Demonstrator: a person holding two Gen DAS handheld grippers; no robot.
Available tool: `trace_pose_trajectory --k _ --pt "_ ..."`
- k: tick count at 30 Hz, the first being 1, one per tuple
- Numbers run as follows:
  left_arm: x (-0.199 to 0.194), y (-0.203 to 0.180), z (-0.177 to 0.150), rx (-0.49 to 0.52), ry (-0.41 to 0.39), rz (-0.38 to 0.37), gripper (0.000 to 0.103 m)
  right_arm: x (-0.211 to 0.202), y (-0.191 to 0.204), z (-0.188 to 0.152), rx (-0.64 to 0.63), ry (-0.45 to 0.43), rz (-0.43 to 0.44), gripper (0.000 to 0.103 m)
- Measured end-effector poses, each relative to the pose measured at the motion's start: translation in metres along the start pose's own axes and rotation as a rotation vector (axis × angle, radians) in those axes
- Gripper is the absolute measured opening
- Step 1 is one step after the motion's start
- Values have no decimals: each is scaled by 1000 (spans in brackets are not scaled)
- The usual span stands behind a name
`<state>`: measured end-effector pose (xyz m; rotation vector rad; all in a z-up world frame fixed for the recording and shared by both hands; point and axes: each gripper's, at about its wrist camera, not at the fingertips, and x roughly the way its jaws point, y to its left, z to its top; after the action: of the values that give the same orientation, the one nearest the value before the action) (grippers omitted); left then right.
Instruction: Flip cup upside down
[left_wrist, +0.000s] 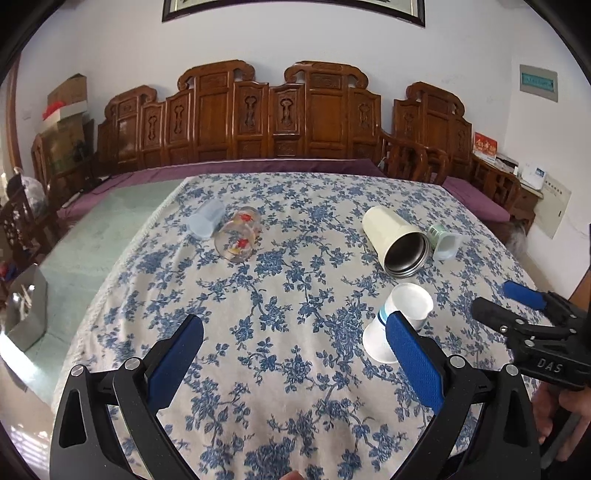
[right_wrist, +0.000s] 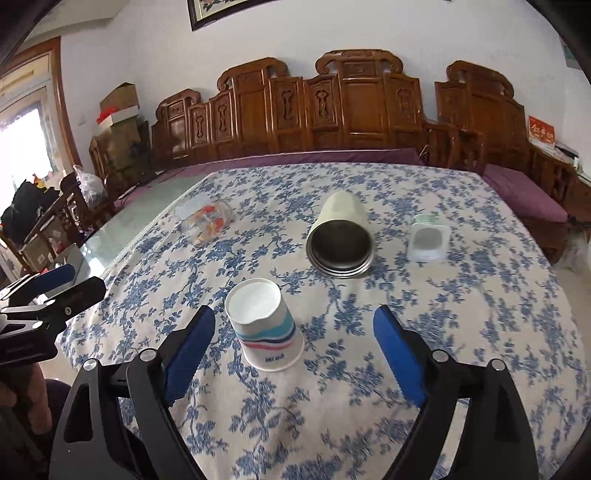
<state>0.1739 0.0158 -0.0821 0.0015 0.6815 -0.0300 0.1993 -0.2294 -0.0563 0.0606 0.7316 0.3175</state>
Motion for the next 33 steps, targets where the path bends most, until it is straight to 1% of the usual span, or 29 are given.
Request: trace_pose_trajectory --k 2,3,6,11,16,18,23,33 --pt "-13 -6 1 15 -15 14 95 -14 0 0 2 -24 5 99" --pt "-20 -9 1 20 -25 14 95 -25 1 0 -1 -42 1 100" --pt "-36 -16 2 29 -42 14 95 -48 6 1 -5 -76 -8 100" --pt "-78 -27 -2 28 -103 -3 95 -93 10 -1 -8 -142 -14 100" --pt "-109 -32 -8 35 -140 0 95 -129 16 -13 -31 -193 -33 100" --pt "-121 -33 -12 39 -149 6 95 -138 17 -18 -30 -203 -37 100" --pt "-137 -34 -24 32 -145 -9 95 -154 17 -29 -15 -214 -39 100" --pt "-148 -32 -29 14 -164 -4 95 -164 14 -36 0 -239 -40 100"
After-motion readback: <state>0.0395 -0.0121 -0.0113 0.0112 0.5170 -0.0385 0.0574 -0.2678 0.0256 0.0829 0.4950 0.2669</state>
